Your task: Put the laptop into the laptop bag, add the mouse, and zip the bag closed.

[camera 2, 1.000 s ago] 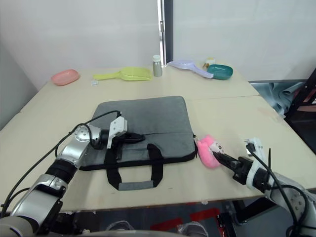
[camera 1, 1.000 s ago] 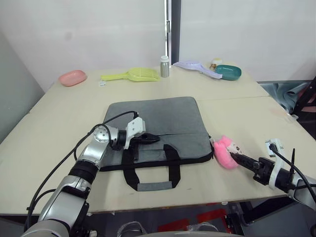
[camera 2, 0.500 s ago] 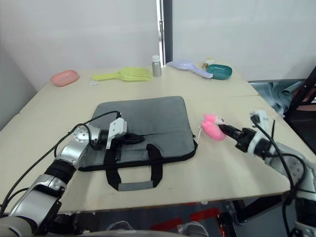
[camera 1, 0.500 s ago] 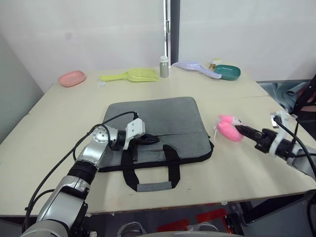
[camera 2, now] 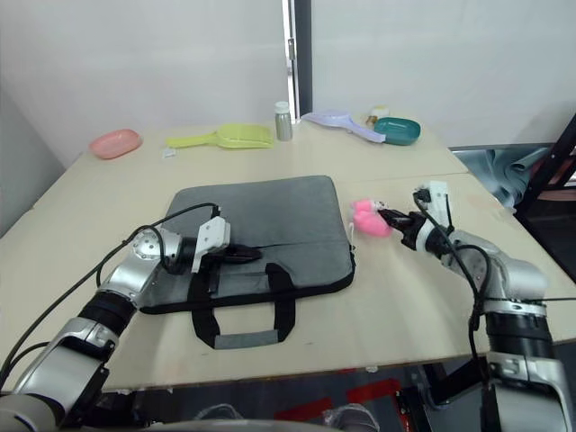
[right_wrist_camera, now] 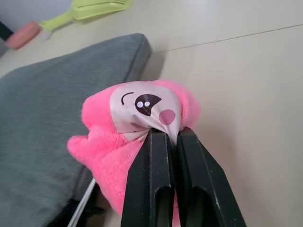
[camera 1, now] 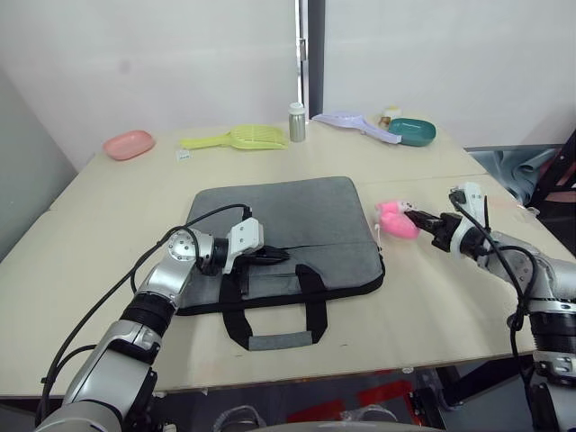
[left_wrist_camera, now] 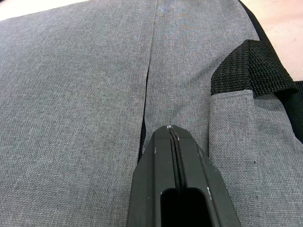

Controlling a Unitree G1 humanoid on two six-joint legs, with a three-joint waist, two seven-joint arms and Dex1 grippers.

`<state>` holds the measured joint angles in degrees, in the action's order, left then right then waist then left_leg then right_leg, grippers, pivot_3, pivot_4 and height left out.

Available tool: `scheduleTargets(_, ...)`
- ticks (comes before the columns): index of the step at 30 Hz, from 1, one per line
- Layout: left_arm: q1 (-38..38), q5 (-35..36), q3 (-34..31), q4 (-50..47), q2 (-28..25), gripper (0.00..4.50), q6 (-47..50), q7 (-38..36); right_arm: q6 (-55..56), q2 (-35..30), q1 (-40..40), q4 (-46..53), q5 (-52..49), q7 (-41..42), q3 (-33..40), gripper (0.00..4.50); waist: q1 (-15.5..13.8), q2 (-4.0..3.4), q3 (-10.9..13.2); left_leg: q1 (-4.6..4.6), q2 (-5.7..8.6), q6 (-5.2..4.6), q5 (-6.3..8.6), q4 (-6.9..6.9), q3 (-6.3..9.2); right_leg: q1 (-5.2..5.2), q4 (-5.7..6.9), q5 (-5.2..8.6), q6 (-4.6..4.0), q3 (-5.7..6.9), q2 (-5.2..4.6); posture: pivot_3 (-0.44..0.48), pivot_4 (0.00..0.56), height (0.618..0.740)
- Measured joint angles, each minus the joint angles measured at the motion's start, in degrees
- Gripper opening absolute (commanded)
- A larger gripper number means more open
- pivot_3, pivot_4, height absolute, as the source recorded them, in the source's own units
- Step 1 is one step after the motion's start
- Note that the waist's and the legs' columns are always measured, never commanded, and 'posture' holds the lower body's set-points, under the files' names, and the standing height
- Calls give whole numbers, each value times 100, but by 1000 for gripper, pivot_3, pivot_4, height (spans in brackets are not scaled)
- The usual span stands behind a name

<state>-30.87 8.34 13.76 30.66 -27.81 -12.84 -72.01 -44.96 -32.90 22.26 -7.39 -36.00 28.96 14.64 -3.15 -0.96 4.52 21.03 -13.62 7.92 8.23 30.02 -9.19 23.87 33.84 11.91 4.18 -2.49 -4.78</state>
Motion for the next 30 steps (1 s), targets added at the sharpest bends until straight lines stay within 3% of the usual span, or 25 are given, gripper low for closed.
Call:
scheduleTargets(13,38,0,-1,-2,-45,0,0,11,743,488,372,-564,454,-335,99,27,48,-8,-29,-3,0,0,0,1,-1,-1,2,-1,-1,-1,0,0,150,740)
scheduleTargets(20,37,0,-1,0,-38,0,0,19,725,417,291,-489,501,-12,-13,27,44,-8,-29,-4,0,-1,0,1,-1,-1,2,-1,-2,0,0,0,150,740)
scheduleTargets(30,37,4,-1,-3,-30,0,1,23,865,-411,-559,192,541,1051,-122,3343,23,-6,-30,-3,-2,-4,2,0,-2,-2,-2,0,0,0,1,0,150,740)
